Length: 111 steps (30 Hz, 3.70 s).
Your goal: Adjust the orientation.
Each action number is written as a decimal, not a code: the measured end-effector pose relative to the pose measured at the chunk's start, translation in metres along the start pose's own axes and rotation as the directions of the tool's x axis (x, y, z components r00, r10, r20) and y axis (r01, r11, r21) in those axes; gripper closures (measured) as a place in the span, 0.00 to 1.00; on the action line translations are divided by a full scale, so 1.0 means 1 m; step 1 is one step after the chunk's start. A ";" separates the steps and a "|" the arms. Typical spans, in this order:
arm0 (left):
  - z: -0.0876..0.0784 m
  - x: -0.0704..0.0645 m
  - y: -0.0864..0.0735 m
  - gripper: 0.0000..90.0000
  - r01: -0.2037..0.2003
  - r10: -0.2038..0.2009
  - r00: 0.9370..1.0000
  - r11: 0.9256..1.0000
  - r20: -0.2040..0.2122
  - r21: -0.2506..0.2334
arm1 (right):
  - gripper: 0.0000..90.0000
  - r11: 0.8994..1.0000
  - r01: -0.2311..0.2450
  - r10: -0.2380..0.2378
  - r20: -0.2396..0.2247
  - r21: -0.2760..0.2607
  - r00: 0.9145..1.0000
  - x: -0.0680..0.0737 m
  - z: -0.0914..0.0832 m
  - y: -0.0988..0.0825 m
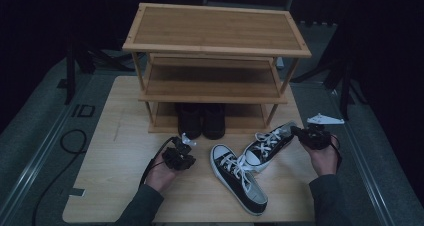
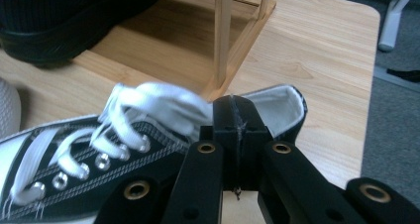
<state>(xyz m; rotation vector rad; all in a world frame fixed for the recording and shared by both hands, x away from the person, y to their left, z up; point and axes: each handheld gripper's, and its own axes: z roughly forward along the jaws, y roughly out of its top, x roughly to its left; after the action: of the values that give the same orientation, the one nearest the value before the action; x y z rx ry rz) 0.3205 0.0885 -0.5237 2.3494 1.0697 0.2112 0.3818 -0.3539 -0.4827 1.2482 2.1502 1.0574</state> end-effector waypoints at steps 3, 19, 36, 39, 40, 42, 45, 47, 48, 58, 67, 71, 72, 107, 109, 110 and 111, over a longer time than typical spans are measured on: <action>0.000 0.001 -0.001 0.90 0.004 -0.004 1.000 1.000 -0.001 -0.001 | 1.00 1.000 0.007 -0.007 -0.005 0.027 1.000 0.000 0.008 0.005; 0.003 -0.002 -0.002 0.90 -0.004 0.004 1.000 1.000 0.003 -0.003 | 1.00 0.985 0.009 -0.009 0.001 0.174 1.000 0.001 0.040 0.001; 0.010 -0.005 -0.003 0.90 -0.011 0.011 1.000 1.000 0.015 0.005 | 1.00 0.961 0.050 -0.038 -0.049 0.273 0.998 0.008 0.017 -0.013; 0.010 -0.006 -0.003 0.90 -0.017 0.017 1.000 1.000 0.015 0.010 | 1.00 0.962 0.052 -0.037 -0.061 0.269 0.997 0.011 0.012 -0.018; 0.011 -0.006 -0.003 0.90 -0.020 0.020 1.000 1.000 0.016 0.011 | 1.00 0.962 0.052 -0.036 -0.067 0.267 0.997 0.013 0.009 -0.020; 0.012 -0.007 -0.002 0.90 -0.023 0.023 1.000 1.000 0.019 0.012 | 1.00 0.965 0.053 -0.036 -0.071 0.256 0.997 0.018 0.003 -0.025; 0.013 -0.010 -0.001 0.90 -0.026 0.026 0.999 1.000 0.025 0.011 | 1.00 0.967 0.054 -0.034 -0.082 0.250 0.996 0.022 -0.002 -0.029; 0.014 -0.012 0.000 0.90 -0.031 0.031 0.999 0.999 0.027 0.011 | 1.00 0.967 0.057 -0.033 -0.098 0.248 0.995 0.026 -0.005 -0.032; 0.015 -0.013 0.001 0.90 -0.031 0.031 0.999 0.999 0.028 0.010 | 1.00 0.967 0.059 -0.036 -0.096 0.246 0.995 0.029 -0.007 -0.033; 0.018 -0.018 0.004 0.90 -0.045 0.045 0.998 0.999 0.040 0.010 | 1.00 0.964 0.130 -0.096 -0.153 0.231 0.984 0.048 -0.025 -0.032; 0.018 -0.018 0.004 0.90 -0.046 0.046 0.998 0.999 0.041 0.010 | 0.81 0.977 0.084 -0.061 -0.121 0.194 0.991 0.048 -0.045 -0.031; 0.019 -0.019 0.005 0.90 -0.046 0.046 0.998 0.999 0.044 0.008 | 0.76 0.983 0.074 -0.049 -0.151 0.166 0.987 0.051 -0.048 -0.028; 0.019 -0.019 0.005 0.90 -0.046 0.045 0.998 0.999 0.045 0.008 | 0.75 0.983 0.075 -0.050 -0.147 0.170 0.988 0.053 -0.046 -0.027; 0.019 -0.022 0.006 0.89 -0.055 0.054 0.997 0.998 0.056 0.010 | 0.96 0.985 0.084 -0.055 -0.186 0.153 0.981 0.074 -0.022 -0.027; 0.019 -0.022 0.006 0.89 -0.055 0.055 0.997 0.998 0.057 0.009 | 0.96 0.984 0.089 -0.058 -0.195 0.156 0.979 0.078 -0.020 -0.025; 0.019 -0.023 0.006 0.89 -0.055 0.055 0.997 0.998 0.058 0.008 | 0.96 0.983 0.093 -0.062 -0.196 0.156 0.979 0.080 -0.019 -0.025; 0.019 -0.023 0.005 0.89 -0.055 0.055 0.997 0.998 0.056 0.008 | 0.95 0.983 0.095 -0.062 -0.200 0.158 0.978 0.081 -0.019 -0.025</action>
<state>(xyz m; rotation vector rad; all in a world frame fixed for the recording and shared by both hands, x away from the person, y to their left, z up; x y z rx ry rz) 0.3154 0.0608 -0.5350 2.3807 0.9825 0.1598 0.3153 -0.2985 -0.4900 1.1614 2.4593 1.0214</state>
